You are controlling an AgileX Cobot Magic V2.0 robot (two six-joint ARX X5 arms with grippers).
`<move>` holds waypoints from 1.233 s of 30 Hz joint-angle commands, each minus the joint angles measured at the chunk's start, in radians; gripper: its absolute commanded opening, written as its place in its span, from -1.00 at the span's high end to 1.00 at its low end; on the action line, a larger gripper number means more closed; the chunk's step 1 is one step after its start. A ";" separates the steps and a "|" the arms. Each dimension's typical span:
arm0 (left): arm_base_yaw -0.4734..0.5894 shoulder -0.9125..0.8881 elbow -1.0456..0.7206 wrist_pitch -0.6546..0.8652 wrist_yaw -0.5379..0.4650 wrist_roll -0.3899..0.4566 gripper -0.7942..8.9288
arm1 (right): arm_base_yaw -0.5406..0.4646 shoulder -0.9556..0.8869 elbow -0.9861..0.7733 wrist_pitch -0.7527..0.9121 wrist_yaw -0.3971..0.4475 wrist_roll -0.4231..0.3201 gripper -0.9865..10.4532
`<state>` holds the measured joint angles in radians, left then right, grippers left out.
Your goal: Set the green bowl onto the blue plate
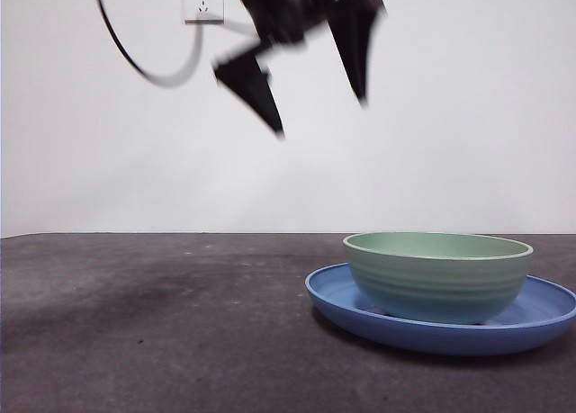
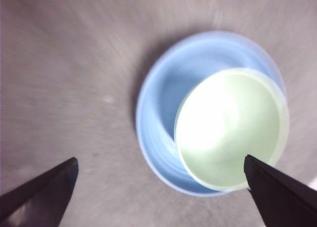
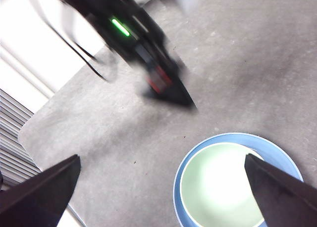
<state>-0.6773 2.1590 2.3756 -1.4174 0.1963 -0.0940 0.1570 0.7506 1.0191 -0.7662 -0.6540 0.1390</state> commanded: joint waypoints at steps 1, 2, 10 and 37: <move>0.012 -0.132 0.010 -0.027 0.002 0.014 -0.53 | 0.004 0.006 0.019 0.010 0.000 0.010 -0.31; 0.018 -0.189 -0.006 -0.029 0.002 0.018 -0.52 | 0.004 0.006 0.019 0.010 0.000 0.010 -0.31; 0.030 -0.567 -0.271 -0.015 0.002 0.086 -0.52 | 0.004 0.006 0.019 0.008 0.000 0.010 -0.31; 0.030 -1.567 -1.304 0.417 0.003 0.104 -0.52 | 0.004 0.006 0.019 -0.006 0.000 0.003 -0.31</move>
<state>-0.6426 0.5896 1.0626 -1.0149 0.1970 0.0128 0.1570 0.7506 1.0191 -0.7753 -0.6540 0.1387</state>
